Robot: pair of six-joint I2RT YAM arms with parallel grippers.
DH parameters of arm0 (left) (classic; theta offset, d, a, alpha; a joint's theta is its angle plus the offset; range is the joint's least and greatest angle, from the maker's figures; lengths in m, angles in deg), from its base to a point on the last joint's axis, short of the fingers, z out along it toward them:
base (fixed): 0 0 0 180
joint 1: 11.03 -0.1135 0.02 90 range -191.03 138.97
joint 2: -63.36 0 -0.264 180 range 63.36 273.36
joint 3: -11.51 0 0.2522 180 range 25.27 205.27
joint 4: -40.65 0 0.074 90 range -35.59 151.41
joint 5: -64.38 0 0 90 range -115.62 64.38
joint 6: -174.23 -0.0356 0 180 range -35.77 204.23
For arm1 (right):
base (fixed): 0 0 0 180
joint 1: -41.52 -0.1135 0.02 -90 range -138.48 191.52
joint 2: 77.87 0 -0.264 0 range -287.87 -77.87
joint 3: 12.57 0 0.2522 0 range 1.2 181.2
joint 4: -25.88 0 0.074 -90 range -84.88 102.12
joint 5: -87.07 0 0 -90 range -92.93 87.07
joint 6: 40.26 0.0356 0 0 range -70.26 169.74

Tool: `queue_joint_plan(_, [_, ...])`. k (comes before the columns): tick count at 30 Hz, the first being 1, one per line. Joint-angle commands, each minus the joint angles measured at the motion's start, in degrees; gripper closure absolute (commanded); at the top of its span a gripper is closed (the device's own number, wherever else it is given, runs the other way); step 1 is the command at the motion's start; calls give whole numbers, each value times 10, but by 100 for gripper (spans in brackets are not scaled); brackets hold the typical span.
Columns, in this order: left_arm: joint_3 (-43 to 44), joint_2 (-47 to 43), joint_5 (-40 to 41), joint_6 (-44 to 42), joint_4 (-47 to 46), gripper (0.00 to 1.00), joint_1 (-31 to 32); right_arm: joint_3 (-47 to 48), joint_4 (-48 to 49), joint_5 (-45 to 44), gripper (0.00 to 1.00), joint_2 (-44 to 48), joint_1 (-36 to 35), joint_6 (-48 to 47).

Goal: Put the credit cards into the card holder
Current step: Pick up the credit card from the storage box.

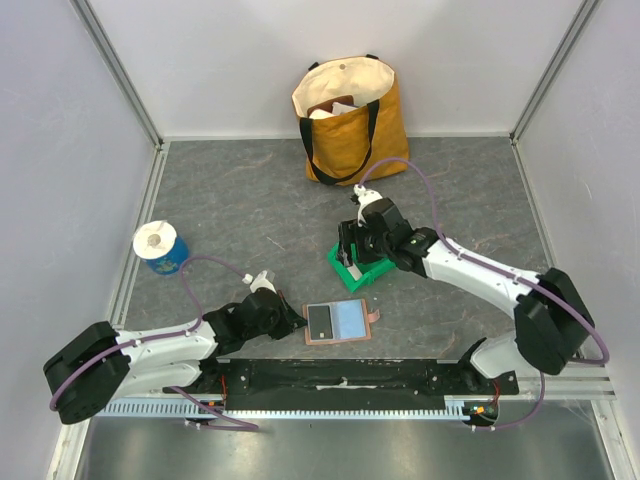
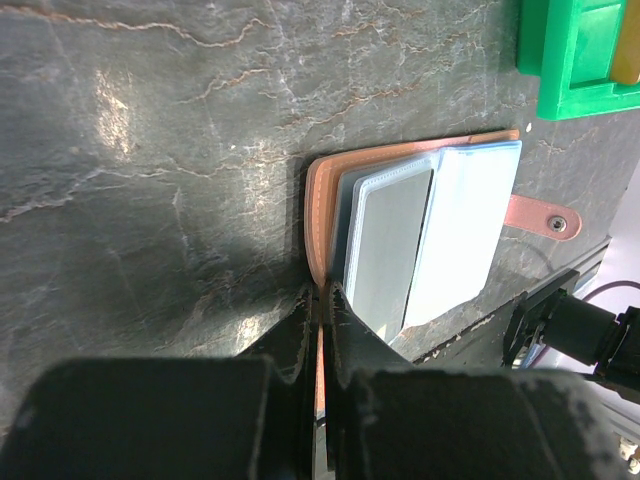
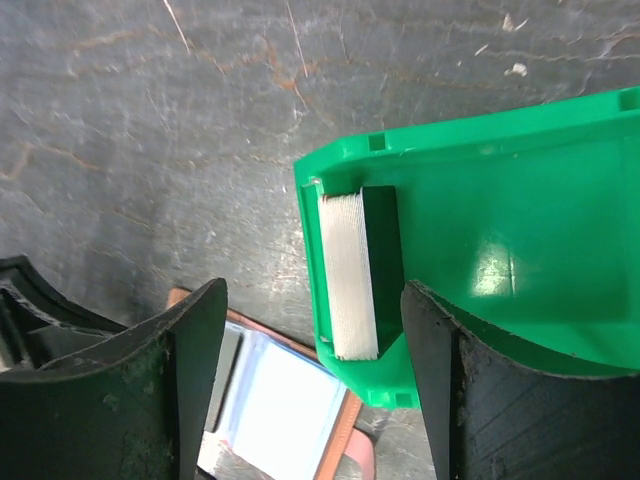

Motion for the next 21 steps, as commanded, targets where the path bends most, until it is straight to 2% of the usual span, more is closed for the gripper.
queue_joint_plan(1, [-11, 8, 19, -21, 82, 98, -1, 26, 24, 64, 22, -35, 20, -41])
queue_joint_plan(8, [-15, 8, 20, -20, 79, 98, -2, 38, 30, 98, 17, -93, 34, -58])
queue_joint_plan(21, [-17, 18, 19, -18, 73, 98, -1, 34, 41, 151, 17, -133, 34, -51])
